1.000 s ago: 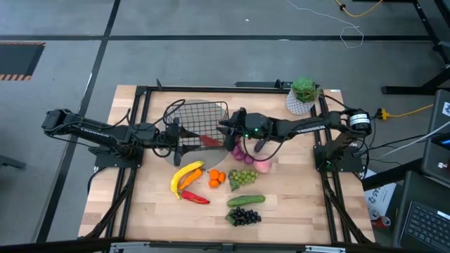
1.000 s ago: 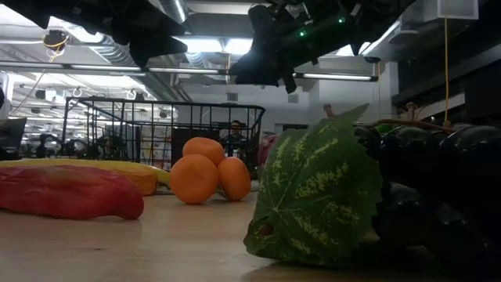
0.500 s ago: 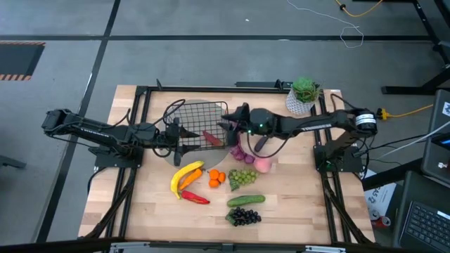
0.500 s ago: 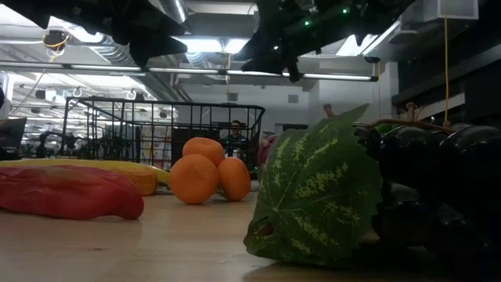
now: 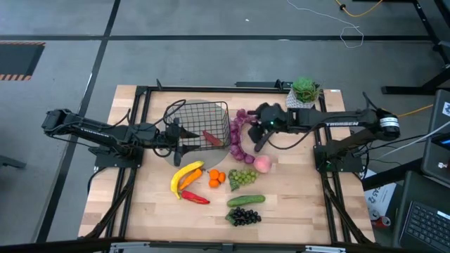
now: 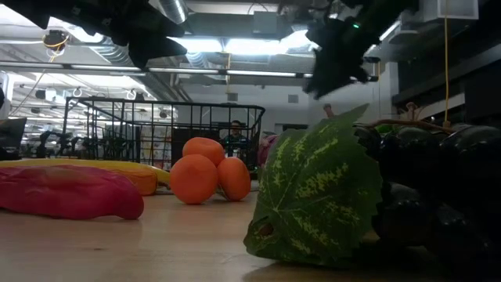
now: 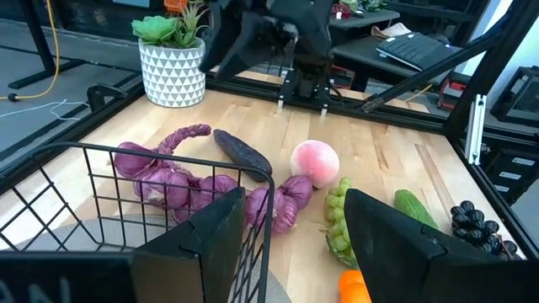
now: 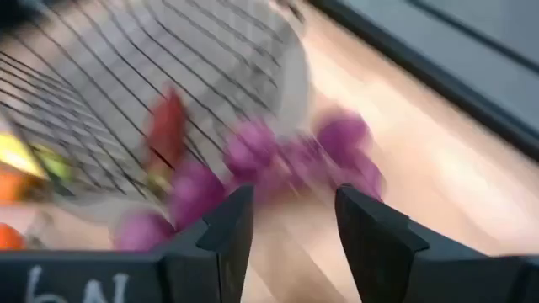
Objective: Build produce basket
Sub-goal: Put the eggplant into the wire basket
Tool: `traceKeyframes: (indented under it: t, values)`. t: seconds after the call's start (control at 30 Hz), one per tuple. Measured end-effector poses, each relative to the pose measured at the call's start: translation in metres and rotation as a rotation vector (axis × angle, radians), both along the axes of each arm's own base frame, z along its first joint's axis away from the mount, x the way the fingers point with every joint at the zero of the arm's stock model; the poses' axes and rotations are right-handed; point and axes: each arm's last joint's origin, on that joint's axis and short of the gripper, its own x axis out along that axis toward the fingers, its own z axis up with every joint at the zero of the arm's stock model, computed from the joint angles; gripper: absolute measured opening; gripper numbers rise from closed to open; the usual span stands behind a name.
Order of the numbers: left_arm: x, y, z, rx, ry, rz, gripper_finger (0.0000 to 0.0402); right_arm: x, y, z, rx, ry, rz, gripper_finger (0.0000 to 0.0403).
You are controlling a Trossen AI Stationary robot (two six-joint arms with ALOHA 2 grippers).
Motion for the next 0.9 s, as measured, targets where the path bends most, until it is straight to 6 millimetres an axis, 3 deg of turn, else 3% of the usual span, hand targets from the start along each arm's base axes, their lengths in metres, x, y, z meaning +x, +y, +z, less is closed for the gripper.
traceKeyframes:
  t: [0.3,0.67,0.9]
  values:
    - [0.0,0.0,0.0,0.001,0.002,0.0,0.0199,-0.024,0.003,-0.023,0.176,0.257,-0.211,0.0168]
    - [0.0,0.0,0.0,-0.001,0.0,0.0,0.0199,-0.004,-0.004,-0.059,0.169,0.352,-0.305,0.0168]
    - [0.0,0.0,0.0,-0.02,-0.004,0.003,0.0199,0.0,-0.022,-0.084,0.243,0.429,-0.397,0.0168]
